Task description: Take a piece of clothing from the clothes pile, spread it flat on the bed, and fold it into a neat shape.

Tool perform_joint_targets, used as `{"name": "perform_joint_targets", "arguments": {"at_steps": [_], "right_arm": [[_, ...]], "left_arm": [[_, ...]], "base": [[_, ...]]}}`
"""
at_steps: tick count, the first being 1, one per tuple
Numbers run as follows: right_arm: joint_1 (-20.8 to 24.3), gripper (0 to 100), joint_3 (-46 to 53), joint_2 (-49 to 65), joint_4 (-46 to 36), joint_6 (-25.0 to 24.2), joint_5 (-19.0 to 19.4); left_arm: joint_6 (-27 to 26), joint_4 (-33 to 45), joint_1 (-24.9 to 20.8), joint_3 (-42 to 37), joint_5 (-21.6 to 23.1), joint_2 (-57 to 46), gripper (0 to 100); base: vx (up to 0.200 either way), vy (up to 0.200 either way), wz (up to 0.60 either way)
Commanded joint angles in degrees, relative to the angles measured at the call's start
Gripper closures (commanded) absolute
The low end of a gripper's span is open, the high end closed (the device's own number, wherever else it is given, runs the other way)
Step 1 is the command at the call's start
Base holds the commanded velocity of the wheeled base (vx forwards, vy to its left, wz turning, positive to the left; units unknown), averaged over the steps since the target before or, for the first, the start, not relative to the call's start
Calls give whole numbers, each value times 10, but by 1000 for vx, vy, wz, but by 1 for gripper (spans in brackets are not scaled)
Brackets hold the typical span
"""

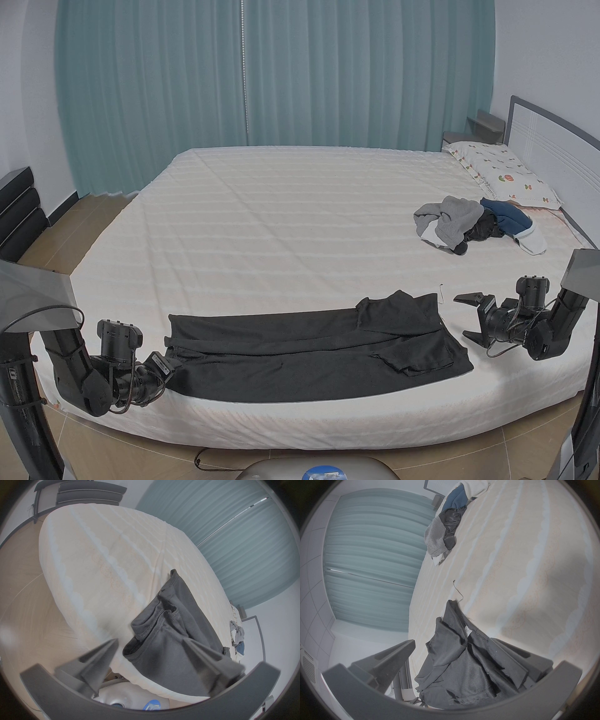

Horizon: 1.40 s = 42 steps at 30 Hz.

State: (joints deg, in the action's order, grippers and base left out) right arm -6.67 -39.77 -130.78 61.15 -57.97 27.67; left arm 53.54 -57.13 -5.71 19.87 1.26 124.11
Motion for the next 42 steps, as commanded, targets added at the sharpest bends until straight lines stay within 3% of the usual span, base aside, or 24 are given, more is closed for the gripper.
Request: {"name": "perform_joint_targets", "arguments": {"at_steps": [1,12,20,21,31,37,42], "right_arm": [[0,0,0,-1,0,0,0],[0,0,0,-1,0,0,0],[0,0,0,-1,0,0,0],[0,0,0,-1,0,0,0],[0,0,0,-1,0,0,0],[0,0,0,-1,0,0,0],[0,0,0,-2,0,0,0]], "left_arm": [[1,0,2,-7,-7,6,100],[-2,-4,1,-32,-89,2,100],[-1,-3,-6,-33,-90,2,100],[-1,-3,-6,-33,-90,2,0],[1,-36,18,-22,-86,-57,0],[-4,-30,9,13,-78,-74,0],[-39,-32,-22,47,-65,-46,0]], "base": [[0,0,0],[0,0,0],[0,0,0],[0,0,0],[0,0,0],[0,0,0],[0,0,0]]}}
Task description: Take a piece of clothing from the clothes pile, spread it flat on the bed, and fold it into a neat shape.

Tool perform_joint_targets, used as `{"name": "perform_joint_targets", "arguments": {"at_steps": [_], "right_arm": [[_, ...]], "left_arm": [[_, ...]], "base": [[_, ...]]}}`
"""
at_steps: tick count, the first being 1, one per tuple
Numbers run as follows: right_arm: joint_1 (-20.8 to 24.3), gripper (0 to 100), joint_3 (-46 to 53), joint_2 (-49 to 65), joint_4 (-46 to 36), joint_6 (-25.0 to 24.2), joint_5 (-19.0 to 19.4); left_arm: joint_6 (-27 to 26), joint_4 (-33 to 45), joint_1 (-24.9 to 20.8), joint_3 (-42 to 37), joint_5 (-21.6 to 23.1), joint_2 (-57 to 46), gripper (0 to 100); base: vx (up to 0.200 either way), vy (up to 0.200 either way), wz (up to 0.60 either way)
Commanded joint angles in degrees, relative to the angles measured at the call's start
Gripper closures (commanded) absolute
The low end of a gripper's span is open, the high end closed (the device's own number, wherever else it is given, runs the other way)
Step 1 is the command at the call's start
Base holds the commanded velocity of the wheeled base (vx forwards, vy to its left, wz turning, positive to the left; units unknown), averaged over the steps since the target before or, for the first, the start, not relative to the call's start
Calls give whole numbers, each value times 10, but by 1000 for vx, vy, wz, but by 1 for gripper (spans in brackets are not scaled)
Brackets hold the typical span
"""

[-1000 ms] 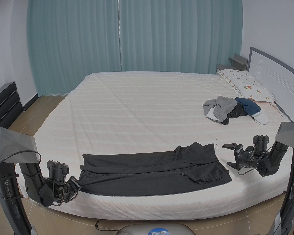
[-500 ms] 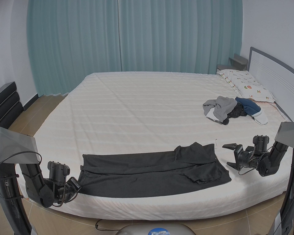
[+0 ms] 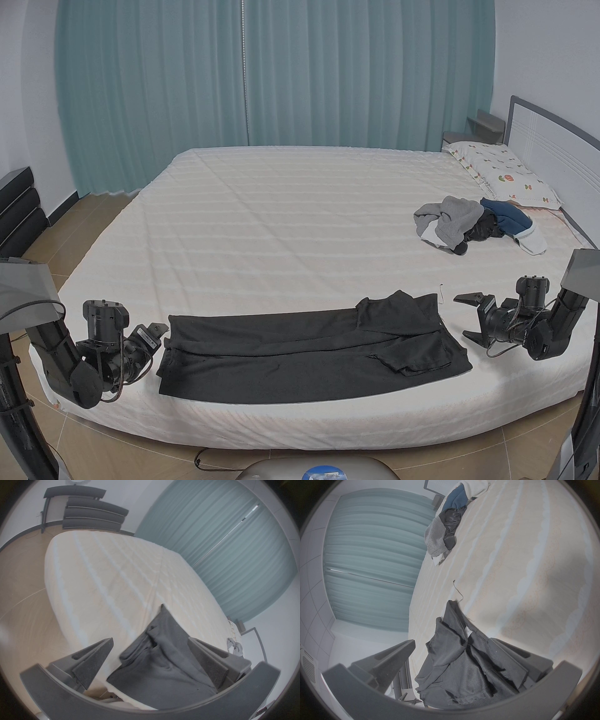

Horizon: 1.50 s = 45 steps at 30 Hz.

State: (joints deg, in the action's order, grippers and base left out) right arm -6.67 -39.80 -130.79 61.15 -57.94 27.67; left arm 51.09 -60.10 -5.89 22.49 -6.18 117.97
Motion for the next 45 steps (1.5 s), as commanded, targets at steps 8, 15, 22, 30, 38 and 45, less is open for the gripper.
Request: {"name": "perform_joint_targets", "arguments": {"at_steps": [8,15,22,30,38,45], "right_arm": [[1,0,-1,-5,0,2,0],[1,0,-1,-5,0,3,0],[2,0,-1,-6,0,3,0],[2,0,0,-7,0,3,0],[2,0,0,-7,1,3,0],[2,0,0,-7,1,3,0]], "left_arm": [[-91,-34,-25,36,42,95,0],[-92,-36,-28,51,42,101,0],[-92,-37,-27,59,39,104,0],[-93,-37,-27,29,35,101,100],[-104,-43,-18,19,2,93,100],[-107,-43,-8,22,-30,93,100]], "base": [[0,0,0],[0,0,0],[0,0,0],[0,0,0],[0,0,0],[0,0,0]]}}
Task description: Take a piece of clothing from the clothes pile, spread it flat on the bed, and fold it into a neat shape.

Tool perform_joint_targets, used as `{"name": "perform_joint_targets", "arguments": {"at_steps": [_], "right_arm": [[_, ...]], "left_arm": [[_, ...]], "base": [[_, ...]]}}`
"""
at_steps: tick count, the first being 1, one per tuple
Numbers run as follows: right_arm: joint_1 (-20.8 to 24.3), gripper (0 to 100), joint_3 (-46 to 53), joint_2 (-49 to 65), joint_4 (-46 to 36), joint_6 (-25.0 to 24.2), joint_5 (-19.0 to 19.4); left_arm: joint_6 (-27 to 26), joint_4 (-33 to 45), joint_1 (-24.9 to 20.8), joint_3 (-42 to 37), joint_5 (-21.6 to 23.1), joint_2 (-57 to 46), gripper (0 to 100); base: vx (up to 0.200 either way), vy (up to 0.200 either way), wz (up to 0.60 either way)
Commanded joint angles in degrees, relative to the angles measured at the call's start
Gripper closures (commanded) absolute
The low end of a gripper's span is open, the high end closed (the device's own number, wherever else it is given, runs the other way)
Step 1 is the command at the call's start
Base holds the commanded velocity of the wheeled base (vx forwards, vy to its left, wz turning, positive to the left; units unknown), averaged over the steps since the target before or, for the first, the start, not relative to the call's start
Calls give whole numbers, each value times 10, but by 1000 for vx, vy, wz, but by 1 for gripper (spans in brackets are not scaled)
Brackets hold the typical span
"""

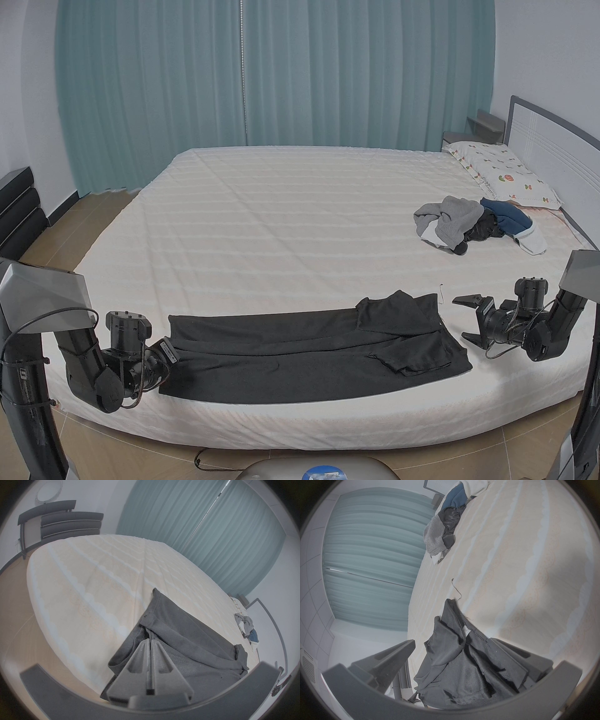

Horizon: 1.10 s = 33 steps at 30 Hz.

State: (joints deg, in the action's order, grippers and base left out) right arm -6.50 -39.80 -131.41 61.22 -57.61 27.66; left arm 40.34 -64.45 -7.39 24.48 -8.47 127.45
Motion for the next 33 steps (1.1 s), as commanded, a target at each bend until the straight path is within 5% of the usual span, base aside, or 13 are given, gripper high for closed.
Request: {"name": "perform_joint_targets", "arguments": {"at_steps": [1,18,33], "right_arm": [[0,0,0,-1,0,0,-1],[49,0,89,26,60,86,-13],[94,0,116,44,55,87,-32]], "left_arm": [[0,1,8,4,-7,-1,100],[12,-5,21,17,-6,39,100],[14,-5,24,22,-2,42,100]], "base": [[0,0,0],[0,0,0],[0,0,0]]}}
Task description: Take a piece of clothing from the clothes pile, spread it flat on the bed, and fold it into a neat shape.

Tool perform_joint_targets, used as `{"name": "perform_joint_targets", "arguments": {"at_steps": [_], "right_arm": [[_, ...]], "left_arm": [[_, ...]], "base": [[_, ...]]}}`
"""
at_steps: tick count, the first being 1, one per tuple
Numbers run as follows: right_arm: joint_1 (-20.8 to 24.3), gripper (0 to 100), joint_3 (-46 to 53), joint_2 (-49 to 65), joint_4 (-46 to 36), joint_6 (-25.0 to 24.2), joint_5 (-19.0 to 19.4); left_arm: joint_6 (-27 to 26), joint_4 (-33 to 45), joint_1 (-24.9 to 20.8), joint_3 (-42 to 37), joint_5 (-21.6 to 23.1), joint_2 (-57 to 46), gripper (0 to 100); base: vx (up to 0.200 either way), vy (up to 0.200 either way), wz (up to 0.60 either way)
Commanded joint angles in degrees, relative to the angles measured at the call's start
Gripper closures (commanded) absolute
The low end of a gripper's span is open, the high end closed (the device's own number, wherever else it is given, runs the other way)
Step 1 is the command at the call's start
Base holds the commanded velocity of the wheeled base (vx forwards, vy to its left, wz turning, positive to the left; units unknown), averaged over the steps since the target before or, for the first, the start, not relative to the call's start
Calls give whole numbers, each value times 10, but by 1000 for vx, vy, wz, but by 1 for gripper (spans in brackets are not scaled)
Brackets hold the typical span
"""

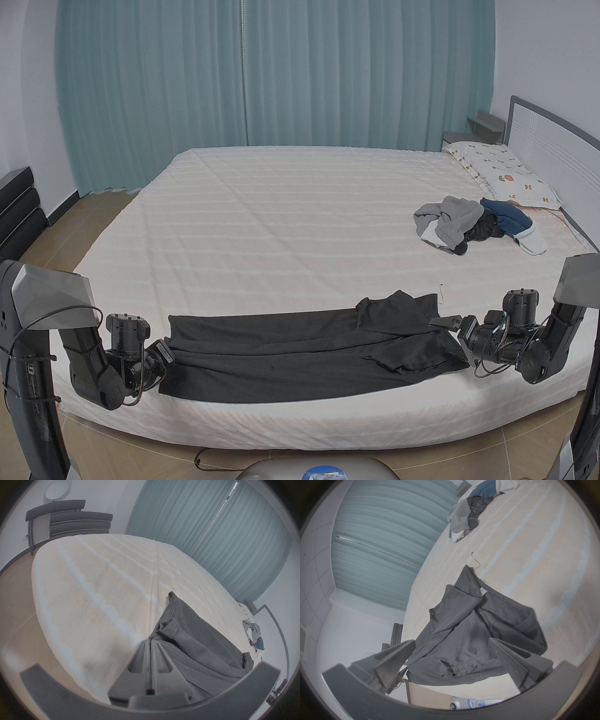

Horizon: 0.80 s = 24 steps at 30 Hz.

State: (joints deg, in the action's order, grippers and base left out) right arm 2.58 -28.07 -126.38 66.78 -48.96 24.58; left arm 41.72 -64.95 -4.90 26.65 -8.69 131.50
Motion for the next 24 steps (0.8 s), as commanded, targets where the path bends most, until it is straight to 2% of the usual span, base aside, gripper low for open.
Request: {"name": "perform_joint_targets", "arguments": {"at_steps": [1,4,5,9,18,20,24], "right_arm": [[2,0,-1,-10,-1,2,-1],[2,0,0,-4,-1,4,-1],[2,0,1,-1,-1,4,-1],[4,0,5,6,-2,4,-2],[18,0,18,-1,-10,6,-10],[14,0,14,6,-57,30,-11],[-2,0,19,39,-100,80,-12]], "left_arm": [[2,0,-3,1,0,2,100],[13,-1,-5,1,0,-2,100],[14,-1,-5,0,0,-3,0],[15,-1,-10,-2,1,-5,0],[52,-2,-16,-9,1,-27,0],[69,-2,-16,-13,1,-41,0],[78,-2,-17,-31,3,-57,0]], "base": [[0,0,0],[0,0,0],[0,0,0],[0,0,0],[0,0,0],[0,0,0],[0,0,0]]}}
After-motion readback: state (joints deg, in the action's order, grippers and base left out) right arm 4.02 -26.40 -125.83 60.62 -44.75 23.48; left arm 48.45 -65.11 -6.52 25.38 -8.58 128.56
